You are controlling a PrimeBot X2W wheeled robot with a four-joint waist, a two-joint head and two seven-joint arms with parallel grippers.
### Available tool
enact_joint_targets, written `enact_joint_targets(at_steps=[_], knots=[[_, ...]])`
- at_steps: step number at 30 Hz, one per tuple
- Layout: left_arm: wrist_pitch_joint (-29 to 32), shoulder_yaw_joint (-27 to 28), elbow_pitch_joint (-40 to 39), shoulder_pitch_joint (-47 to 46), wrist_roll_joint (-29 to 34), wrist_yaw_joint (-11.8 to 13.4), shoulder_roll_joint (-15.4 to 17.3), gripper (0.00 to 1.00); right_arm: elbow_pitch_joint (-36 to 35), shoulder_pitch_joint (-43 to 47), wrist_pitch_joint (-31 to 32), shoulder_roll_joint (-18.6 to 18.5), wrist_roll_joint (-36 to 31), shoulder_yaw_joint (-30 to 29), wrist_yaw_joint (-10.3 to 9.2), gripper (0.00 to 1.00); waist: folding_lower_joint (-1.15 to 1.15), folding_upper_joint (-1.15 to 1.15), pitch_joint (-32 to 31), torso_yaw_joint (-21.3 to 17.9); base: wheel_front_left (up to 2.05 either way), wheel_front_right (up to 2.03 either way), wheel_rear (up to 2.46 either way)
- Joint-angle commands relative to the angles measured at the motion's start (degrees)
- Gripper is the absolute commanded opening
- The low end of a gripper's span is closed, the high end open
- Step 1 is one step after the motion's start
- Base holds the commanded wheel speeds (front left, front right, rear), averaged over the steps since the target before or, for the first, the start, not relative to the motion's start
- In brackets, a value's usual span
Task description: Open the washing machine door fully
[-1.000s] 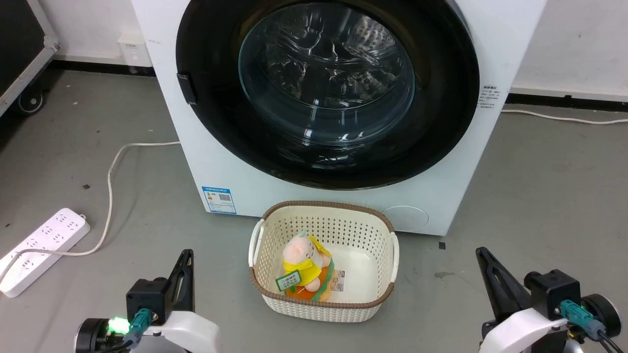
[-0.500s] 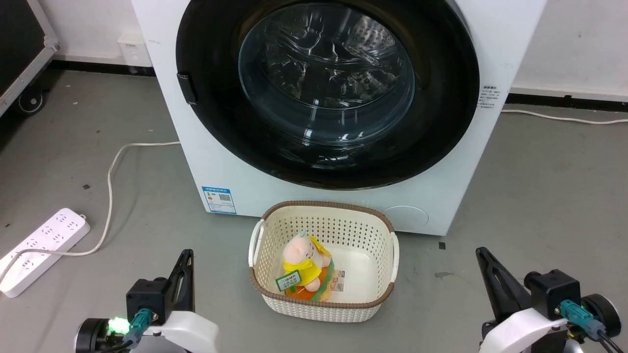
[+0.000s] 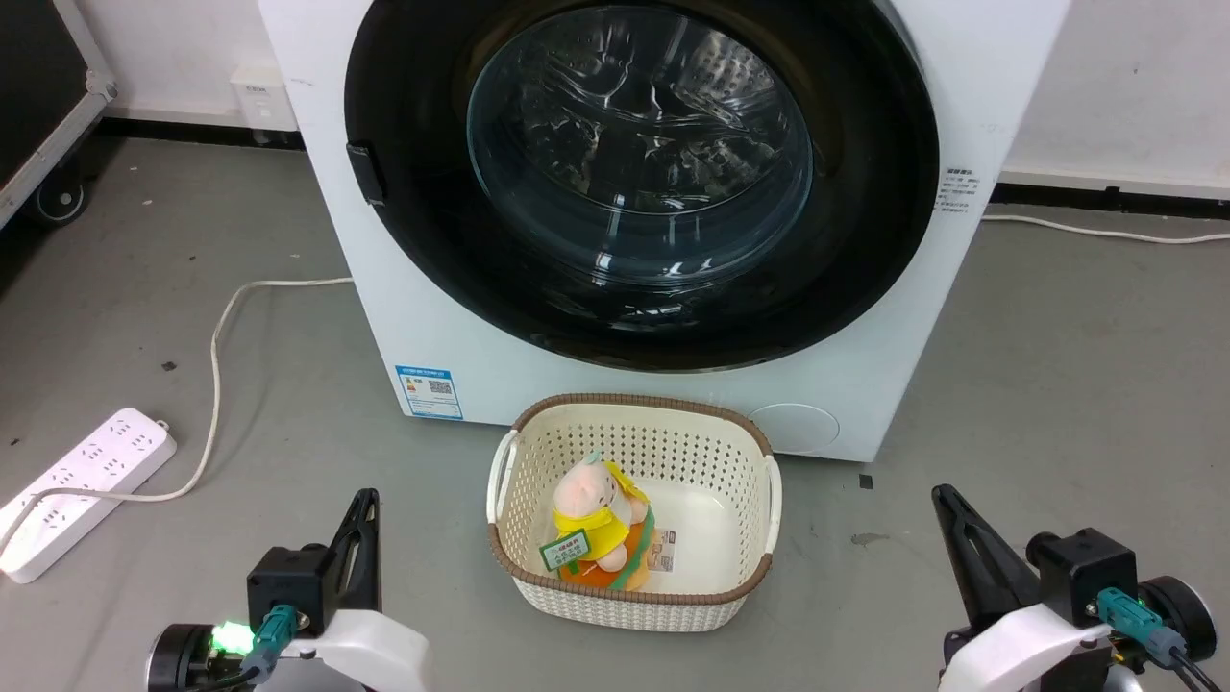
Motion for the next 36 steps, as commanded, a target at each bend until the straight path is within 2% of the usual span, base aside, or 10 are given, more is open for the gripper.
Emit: enact_joint_targets(at_steps=[1,12,13,36], knots=[[0.0,0.0,-0.2,-0.9,0.1,-0.2,0.0,0.0,-0.3,-0.7,0.0,0.3,-0.4,-0.1,-0.04,0.0,0.0,0.0,0.0,0.0,0.0,0.0,0.0],[0.0,0.0,-0.2,-0.9,0.1,-0.2,0.0,0.0,-0.3,-0.7,0.0,0.3,-0.4,-0.1,-0.04,0.0,0.0,0.0,0.0,0.0,0.0,0.0,0.0],[0.0,0.0,0.0,0.0,0.0,0.0,0.0,1.0,0.0,0.0,0.0,0.0,0.0,0.0,0.0,1.0,0.0,0.0,0.0,0.0,0.0,0.0,0.0],[-2.2,-1.7,0.5,0.2,0.0,0.7,0.1,1.0,0.3,0.1,-2.2,-0.1,1.9,-0.1,-0.01,1.0,0.0,0.0,-0.4,-0.1,0.0,0.0,0.0]])
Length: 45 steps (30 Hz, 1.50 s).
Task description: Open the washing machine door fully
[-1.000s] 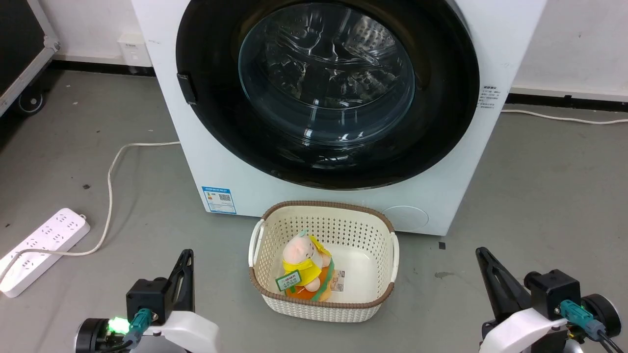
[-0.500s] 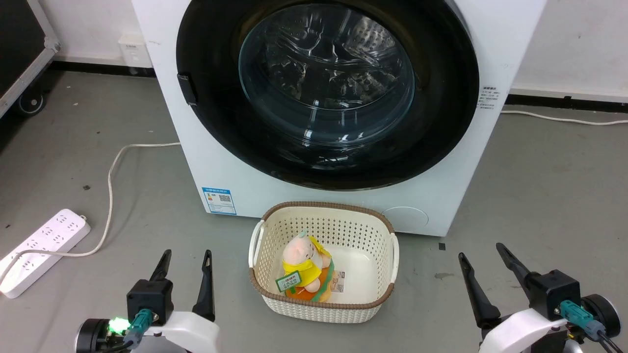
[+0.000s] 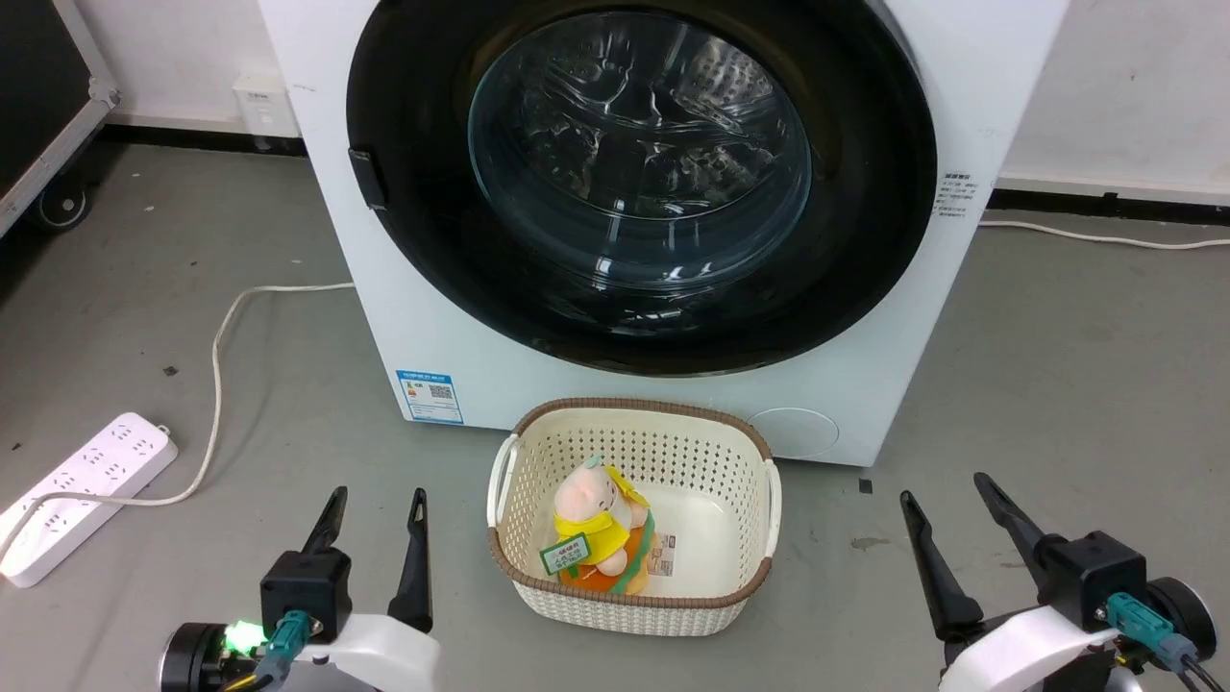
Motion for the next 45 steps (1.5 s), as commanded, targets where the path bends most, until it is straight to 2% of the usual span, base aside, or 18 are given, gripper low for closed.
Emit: enact_joint_targets(at_steps=[1,14,29,30,32,45], knots=[[-0.7,-0.4,0.2,0.2,0.0,0.3,0.1,1.0,0.2,0.0,-0.6,-0.2,0.8,-0.1,-0.01,1.0,0.0,0.0,0.1,0.0,0.0,0.0,0.0],[-2.2,-1.9,0.1,-0.5,0.1,0.9,0.3,1.0,1.3,-3.4,-2.1,-2.7,7.3,0.4,-0.01,1.0,0.0,0.0,1.6,0.0,0.0,0.0,0.0],[-4.2,-3.8,-0.4,-3.1,0.1,1.7,0.6,1.0,4.0,-12.7,-1.7,-5.8,20.2,-1.6,-0.02,1.0,0.0,0.0,6.0,0.7,0.0,0.0,0.0],[-4.3,-3.9,-0.5,-3.2,0.1,1.8,0.7,1.0,4.3,-13.4,-1.6,-5.9,21.1,-1.9,-0.02,0.6,0.0,0.0,6.3,0.7,0.0,0.0,0.0],[-4.5,-4.1,-0.5,-3.5,0.1,1.9,0.7,1.0,5.0,-14.8,-1.3,-6.2,22.9,-2.5,-0.02,0.0,0.0,0.0,6.8,0.8,0.0,0.0,0.0],[-6.1,-5.6,-0.3,-5.4,0.0,2.8,1.1,1.0,18.2,-27.2,4.4,-6.9,36.1,-9.1,-0.02,0.0,0.0,0.0,9.8,1.7,0.0,0.0,0.0]])
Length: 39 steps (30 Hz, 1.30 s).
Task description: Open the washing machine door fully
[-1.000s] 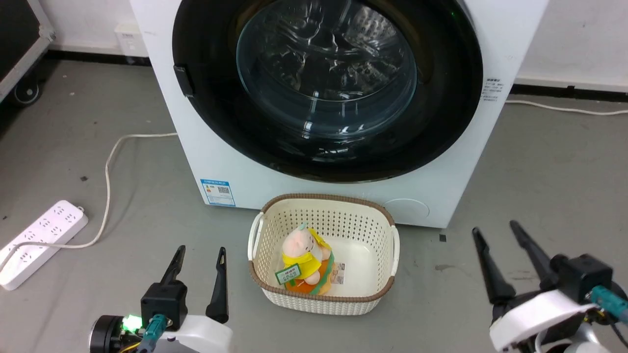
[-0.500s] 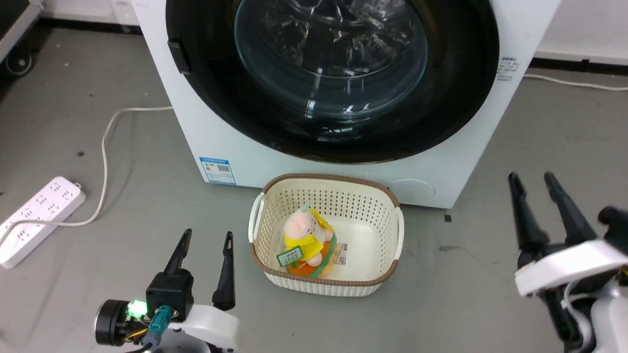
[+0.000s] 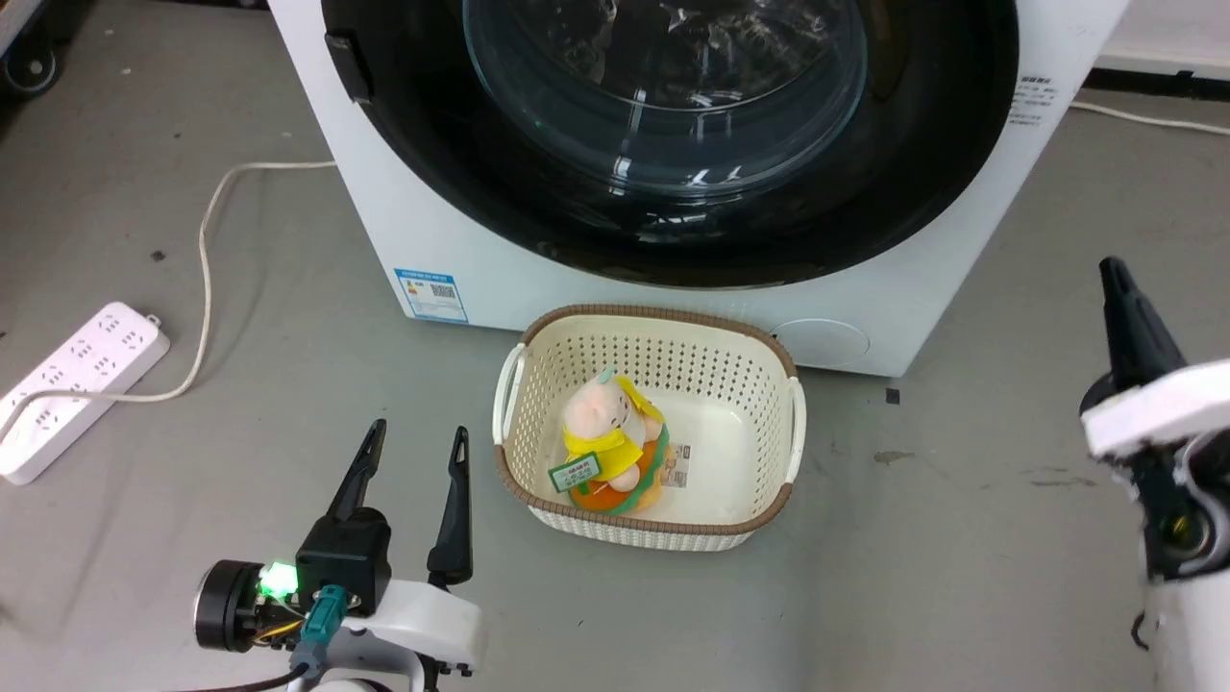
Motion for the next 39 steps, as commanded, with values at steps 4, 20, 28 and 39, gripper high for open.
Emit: enact_joint_targets(at_steps=[4,20,28,39], knots=[[-1.1,-0.8,0.0,-1.3,0.0,0.7,0.6,1.0,6.2,-6.7,3.5,-1.0,6.4,-2.8,-0.01,0.0,0.0,0.0,1.2,0.6,0.0,0.0,0.0],[-2.9,-2.6,-1.5,-3.5,0.0,1.8,1.2,1.0,17.8,-22.3,12.8,-3.7,20.1,-7.5,-0.02,0.0,0.0,0.0,5.7,1.7,0.0,0.0,0.0],[-3.8,-4.0,-2.4,-5.2,0.0,2.4,1.2,1.0,25.3,-31.0,17.1,-6.8,24.5,-8.1,-0.02,0.0,0.0,0.0,8.6,2.6,0.0,0.0,0.0],[-5.1,-5.6,-2.5,-7.2,-0.1,3.2,1.5,1.0,36.5,-43.5,23.2,-10.0,30.6,-8.9,-0.02,0.0,0.0,0.0,13.0,3.9,0.0,0.0,0.0]])
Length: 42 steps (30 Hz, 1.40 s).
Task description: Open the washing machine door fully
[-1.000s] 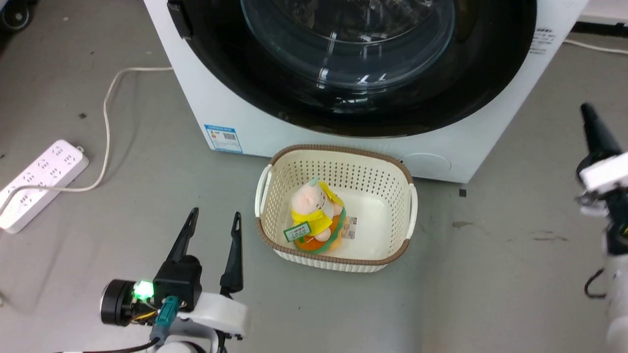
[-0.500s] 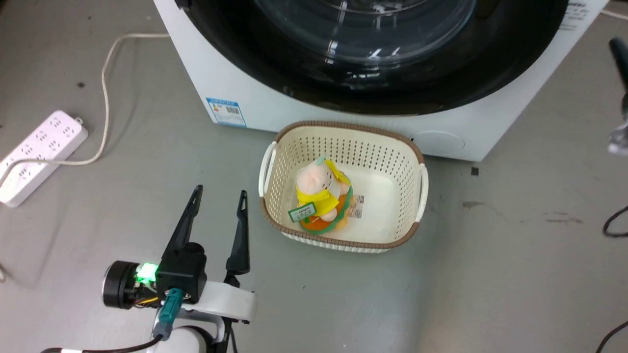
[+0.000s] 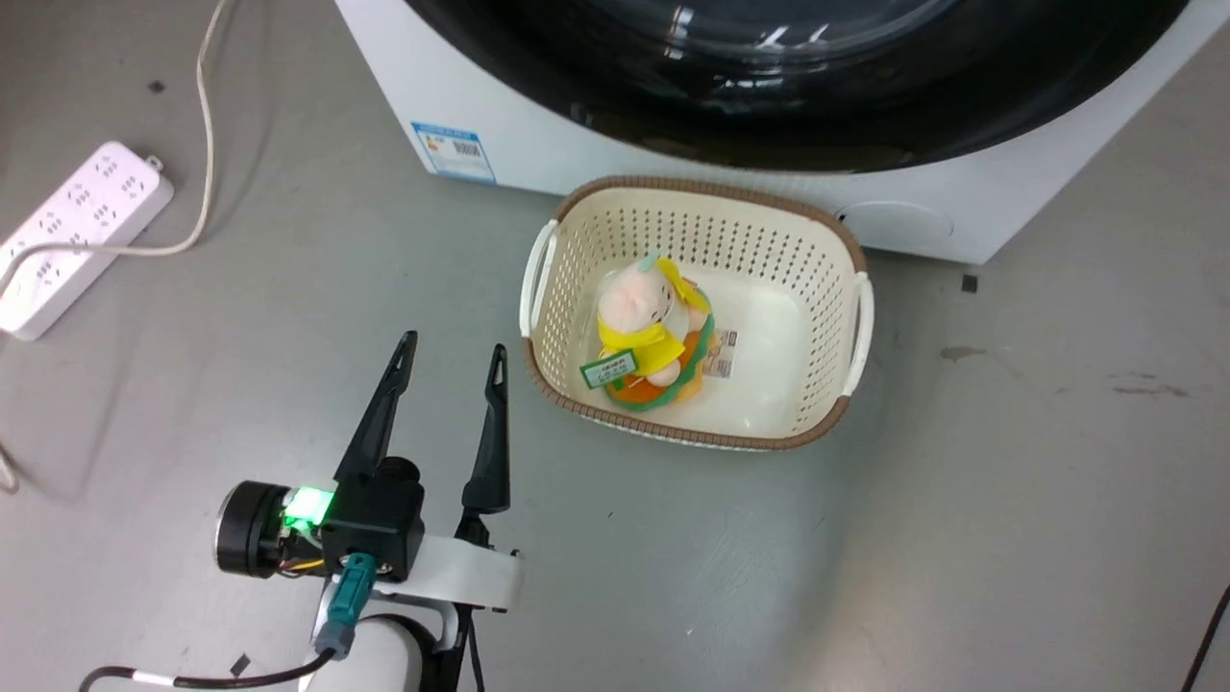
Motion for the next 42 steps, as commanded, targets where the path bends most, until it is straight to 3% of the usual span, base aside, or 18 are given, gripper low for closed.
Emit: enact_joint_targets(at_steps=[1,23,33,42], knots=[[-0.7,-0.2,-0.2,-1.1,-0.1,0.3,0.4,1.0,1.2,-2.0,0.4,-0.7,1.4,-0.4,0.07,0.0,-0.01,0.0,0.5,0.3,0.0,0.0,0.0],[-3.3,-3.5,-0.5,-3.5,-0.4,1.9,0.8,1.0,19.4,-18.5,15.0,-4.9,12.5,-0.9,0.07,0.0,-0.01,0.0,5.0,2.2,0.0,0.0,0.0],[-3.3,-3.8,-0.1,-2.5,-0.6,2.0,1.0,1.0,19.7,-11.7,16.8,-4.8,9.9,1.6,0.07,0.0,-0.01,0.0,1.5,2.4,0.0,0.0,0.0],[-3.3,-4.0,1.3,0.3,-1.2,1.7,0.7,1.0,17.4,-2.0,20.6,-0.8,10.5,2.2,0.07,0.0,-0.01,0.0,-6.0,1.7,0.0,0.0,0.0]])
